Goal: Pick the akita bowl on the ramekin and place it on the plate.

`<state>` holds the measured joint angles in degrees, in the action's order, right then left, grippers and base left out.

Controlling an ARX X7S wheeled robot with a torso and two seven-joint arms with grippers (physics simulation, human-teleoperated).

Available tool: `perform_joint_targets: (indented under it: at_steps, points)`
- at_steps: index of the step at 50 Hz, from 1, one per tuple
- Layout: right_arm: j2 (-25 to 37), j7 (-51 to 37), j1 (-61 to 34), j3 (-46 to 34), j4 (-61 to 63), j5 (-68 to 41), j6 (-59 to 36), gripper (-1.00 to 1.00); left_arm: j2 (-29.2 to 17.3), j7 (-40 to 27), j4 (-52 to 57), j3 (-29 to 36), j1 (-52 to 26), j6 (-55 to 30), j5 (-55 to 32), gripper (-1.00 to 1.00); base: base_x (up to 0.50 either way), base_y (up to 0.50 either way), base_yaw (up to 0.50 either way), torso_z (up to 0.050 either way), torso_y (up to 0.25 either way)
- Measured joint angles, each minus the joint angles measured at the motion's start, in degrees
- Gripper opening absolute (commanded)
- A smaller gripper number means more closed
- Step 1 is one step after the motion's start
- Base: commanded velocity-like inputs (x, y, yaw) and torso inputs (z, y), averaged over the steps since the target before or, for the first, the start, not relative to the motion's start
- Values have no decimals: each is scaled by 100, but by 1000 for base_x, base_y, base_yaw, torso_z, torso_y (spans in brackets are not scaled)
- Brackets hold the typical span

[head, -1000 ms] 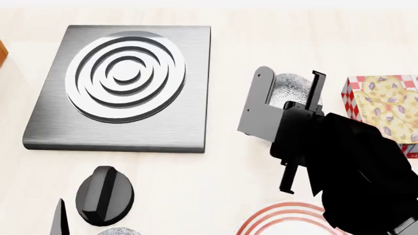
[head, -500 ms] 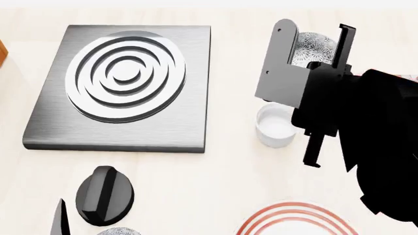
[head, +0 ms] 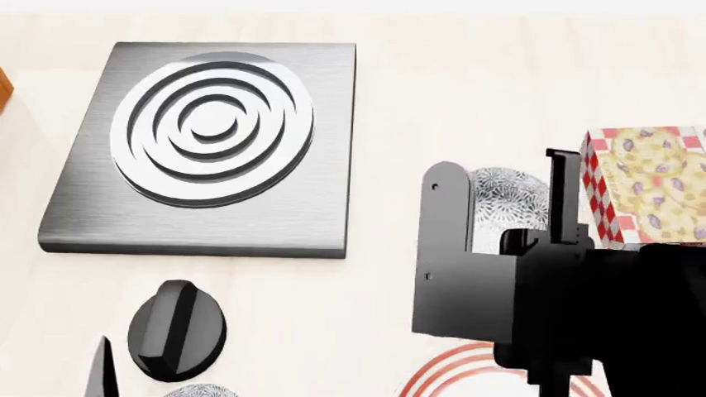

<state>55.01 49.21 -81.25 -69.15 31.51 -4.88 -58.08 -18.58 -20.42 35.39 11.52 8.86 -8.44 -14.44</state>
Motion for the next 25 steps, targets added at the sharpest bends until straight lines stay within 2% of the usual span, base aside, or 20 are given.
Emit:
perform_joint_targets:
  at_steps: [25]
  points:
    - [1089,-444,935,153,2086,-598,-745,-100,-51,-82,33,-8,-6,-2,-28,100,0,0,0,0,0]
